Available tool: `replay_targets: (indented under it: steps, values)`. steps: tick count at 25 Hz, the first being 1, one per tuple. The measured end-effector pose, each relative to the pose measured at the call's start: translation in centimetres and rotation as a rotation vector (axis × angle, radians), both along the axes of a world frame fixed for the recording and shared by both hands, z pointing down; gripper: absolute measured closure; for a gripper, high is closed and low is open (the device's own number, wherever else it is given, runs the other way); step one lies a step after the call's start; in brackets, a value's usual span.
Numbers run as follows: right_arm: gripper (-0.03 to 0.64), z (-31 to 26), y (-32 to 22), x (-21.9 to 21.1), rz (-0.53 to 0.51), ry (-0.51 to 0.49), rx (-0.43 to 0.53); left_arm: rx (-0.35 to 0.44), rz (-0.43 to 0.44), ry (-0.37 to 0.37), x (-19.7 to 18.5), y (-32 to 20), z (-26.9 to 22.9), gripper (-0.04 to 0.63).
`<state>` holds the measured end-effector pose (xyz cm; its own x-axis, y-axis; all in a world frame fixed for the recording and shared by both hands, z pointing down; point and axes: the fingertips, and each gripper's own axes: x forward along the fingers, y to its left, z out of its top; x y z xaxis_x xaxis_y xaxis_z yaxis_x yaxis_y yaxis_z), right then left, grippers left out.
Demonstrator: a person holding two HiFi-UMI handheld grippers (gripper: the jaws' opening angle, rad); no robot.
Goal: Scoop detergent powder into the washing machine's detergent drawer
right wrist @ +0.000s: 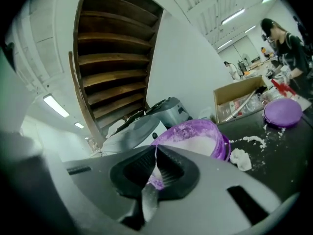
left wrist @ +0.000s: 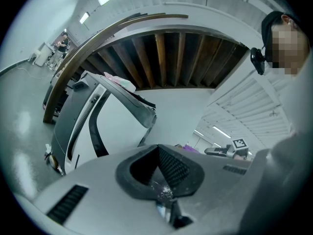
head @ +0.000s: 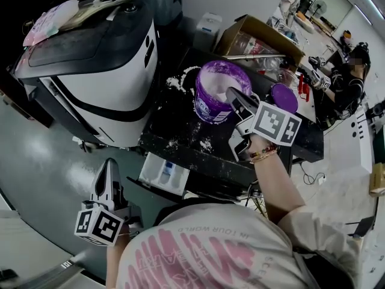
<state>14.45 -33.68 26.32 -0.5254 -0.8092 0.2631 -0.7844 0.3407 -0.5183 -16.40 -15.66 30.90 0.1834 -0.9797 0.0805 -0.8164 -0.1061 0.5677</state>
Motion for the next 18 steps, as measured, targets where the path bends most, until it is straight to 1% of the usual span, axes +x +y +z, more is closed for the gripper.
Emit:
replay_targets:
  steps: [11,18]
  values:
    - [0.614,-0.4,0.2,1.4,0.067,-0.194,-0.008,-0.010,0.008,-0.001,0.2,0.0,0.2,0.595]
    - [0.612,-0.3,0.7,1.9,0.097,-0.261,-0.008,-0.011,0.012,-0.001,0.5,0.2,0.2,0.595]
